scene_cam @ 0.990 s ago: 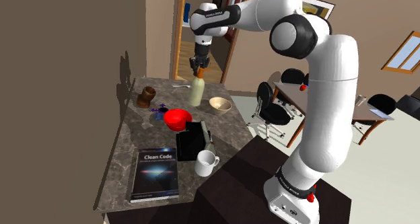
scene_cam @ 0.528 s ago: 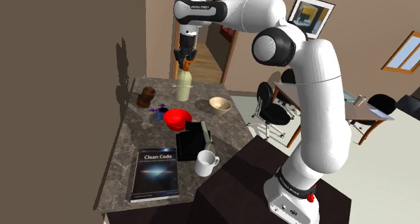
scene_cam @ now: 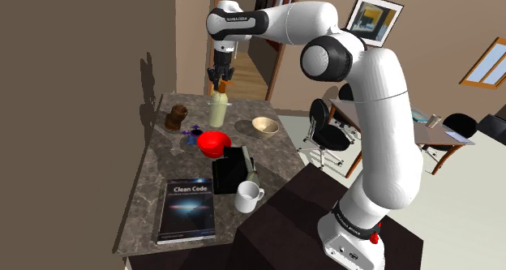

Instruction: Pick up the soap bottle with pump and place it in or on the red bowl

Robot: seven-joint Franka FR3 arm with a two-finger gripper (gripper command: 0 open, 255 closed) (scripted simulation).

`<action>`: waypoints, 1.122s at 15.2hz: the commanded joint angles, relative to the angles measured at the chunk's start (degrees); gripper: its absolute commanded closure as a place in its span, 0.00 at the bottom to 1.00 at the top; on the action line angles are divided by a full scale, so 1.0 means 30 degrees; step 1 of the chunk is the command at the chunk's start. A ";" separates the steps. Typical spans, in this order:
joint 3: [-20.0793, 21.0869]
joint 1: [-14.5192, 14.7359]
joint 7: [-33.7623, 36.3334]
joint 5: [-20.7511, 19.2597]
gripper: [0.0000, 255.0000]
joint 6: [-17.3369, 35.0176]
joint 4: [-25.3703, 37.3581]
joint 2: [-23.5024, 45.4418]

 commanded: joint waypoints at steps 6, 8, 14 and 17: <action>0.0027 0.0046 -0.0086 0.0055 1.00 0.1617 -0.1333 0.0267; 0.0038 0.0052 -0.0112 0.0075 1.00 0.2044 -0.1625 0.0403; 0.0077 0.0059 -0.0190 0.0143 1.00 0.3267 -0.2352 0.0902; 0.0101 0.0056 -0.0228 0.0181 1.00 0.3844 -0.2628 0.1206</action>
